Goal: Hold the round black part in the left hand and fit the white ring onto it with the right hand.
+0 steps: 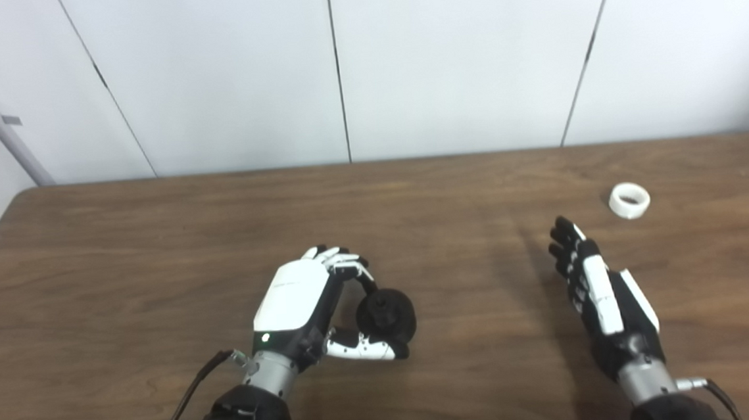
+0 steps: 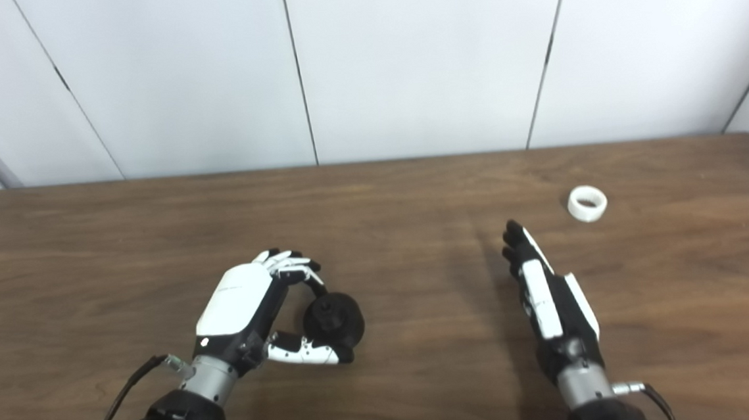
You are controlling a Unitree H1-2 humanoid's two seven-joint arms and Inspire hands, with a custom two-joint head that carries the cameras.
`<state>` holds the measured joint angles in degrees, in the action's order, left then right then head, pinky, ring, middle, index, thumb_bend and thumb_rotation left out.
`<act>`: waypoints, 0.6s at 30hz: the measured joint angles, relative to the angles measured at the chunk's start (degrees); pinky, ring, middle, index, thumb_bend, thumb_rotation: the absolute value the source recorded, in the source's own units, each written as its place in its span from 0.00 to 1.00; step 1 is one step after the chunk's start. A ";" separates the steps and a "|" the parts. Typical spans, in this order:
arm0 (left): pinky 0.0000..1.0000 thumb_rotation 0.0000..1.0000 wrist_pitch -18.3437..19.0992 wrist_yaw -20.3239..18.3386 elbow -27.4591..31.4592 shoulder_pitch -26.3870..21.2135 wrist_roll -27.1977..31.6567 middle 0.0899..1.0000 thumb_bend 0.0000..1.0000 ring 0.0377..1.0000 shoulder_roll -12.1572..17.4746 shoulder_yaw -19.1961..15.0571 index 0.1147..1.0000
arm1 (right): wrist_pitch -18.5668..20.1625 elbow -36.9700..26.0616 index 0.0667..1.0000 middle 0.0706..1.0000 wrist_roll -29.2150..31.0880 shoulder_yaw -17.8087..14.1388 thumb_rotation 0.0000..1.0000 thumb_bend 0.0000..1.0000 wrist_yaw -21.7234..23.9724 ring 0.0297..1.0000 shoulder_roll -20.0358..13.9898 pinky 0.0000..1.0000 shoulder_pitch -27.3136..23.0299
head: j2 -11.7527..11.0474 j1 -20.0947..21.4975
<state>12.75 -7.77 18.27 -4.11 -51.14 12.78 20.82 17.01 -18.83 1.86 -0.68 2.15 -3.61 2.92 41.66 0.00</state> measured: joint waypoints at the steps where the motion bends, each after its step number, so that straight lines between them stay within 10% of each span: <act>1: 0.95 0.05 -0.04 0.02 -0.09 0.00 -0.34 0.76 0.52 0.87 -0.06 -0.02 0.42 | 0.43 -0.48 0.96 0.97 0.02 -0.10 1.00 0.58 0.00 0.97 0.00 1.00 0.06 | 0.26 0.09; 18: 0.93 0.05 -4.76 2.64 -4.81 1.77 -2.34 0.76 0.52 0.87 -0.83 0.19 0.42 | 2.80 -3.02 0.95 0.96 0.23 -1.61 1.00 0.63 -0.29 0.97 0.23 1.00 -0.14 | 1.32 0.97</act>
<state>8.00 -5.13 13.45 -2.34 -53.48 11.95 21.01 19.80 -21.85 2.09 -2.29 1.87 -3.38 2.78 42.98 0.97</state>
